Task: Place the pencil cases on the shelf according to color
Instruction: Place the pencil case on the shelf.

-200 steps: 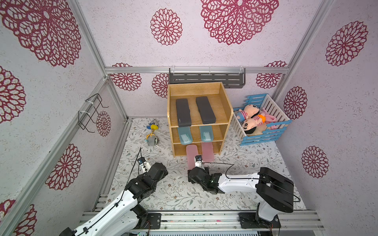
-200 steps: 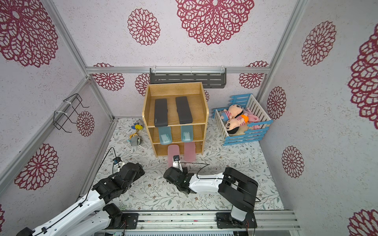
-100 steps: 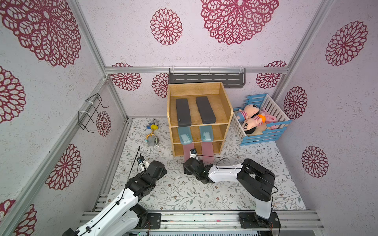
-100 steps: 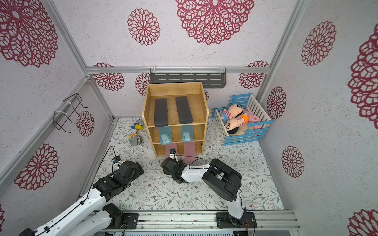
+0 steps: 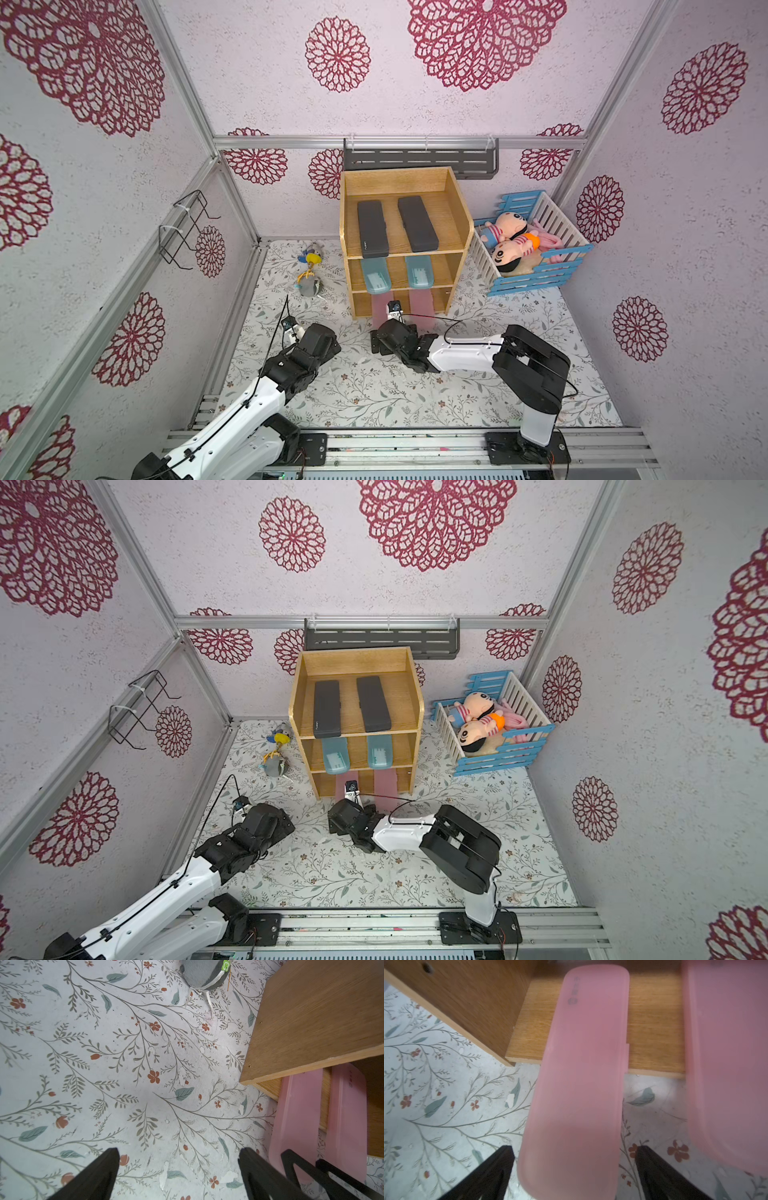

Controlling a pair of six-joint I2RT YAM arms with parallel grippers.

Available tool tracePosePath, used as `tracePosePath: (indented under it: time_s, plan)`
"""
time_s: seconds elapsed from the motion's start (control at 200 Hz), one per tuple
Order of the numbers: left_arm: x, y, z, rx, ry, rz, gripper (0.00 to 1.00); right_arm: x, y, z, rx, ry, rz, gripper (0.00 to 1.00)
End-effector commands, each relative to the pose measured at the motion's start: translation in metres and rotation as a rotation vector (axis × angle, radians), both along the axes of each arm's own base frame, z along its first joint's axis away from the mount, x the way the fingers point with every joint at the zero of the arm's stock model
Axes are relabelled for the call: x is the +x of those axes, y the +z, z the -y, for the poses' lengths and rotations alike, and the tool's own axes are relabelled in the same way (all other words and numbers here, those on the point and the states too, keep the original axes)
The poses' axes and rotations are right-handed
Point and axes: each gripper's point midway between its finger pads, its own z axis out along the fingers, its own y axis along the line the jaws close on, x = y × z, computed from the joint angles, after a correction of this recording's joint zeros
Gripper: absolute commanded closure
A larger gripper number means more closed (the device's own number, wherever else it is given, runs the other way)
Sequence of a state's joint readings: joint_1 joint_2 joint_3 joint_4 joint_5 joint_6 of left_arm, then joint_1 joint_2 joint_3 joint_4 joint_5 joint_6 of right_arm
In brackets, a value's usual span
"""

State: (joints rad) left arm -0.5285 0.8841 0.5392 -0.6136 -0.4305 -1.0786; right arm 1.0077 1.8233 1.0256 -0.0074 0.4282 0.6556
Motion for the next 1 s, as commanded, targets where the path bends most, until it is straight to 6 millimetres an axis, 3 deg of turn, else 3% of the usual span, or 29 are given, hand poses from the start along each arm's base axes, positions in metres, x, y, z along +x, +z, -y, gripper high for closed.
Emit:
tracePosePath:
  time_s: [0.0,0.335,0.465,0.585,0.66,0.885,0.996]
  plan:
    - [0.001,0.003,-0.002,0.007,-0.002,0.005,0.03,-0.009,0.030,0.000,0.038,0.006,0.032,0.01]
    - [-0.006,0.008,-0.012,0.020,0.017,0.030,0.03,-0.049,0.024,0.030,0.002,-0.024,0.011,0.07]
    - [-0.006,0.008,-0.014,0.025,0.021,0.031,0.03,-0.060,0.015,0.037,-0.009,-0.009,-0.004,0.22]
    - [-0.003,0.006,-0.013,0.026,0.022,0.029,0.03,-0.065,-0.001,0.027,-0.007,0.043,-0.031,0.38]
    - [-0.002,0.004,-0.012,0.030,0.025,0.025,0.03,-0.060,-0.010,0.021,-0.032,0.044,-0.032,0.44]
    - [0.004,0.003,-0.008,0.028,0.012,0.021,0.03,-0.028,-0.028,0.008,-0.038,0.012,-0.014,0.47]
    - [0.005,0.005,-0.010,0.043,0.013,0.023,0.03,-0.009,-0.027,0.005,-0.027,0.000,0.008,0.47]
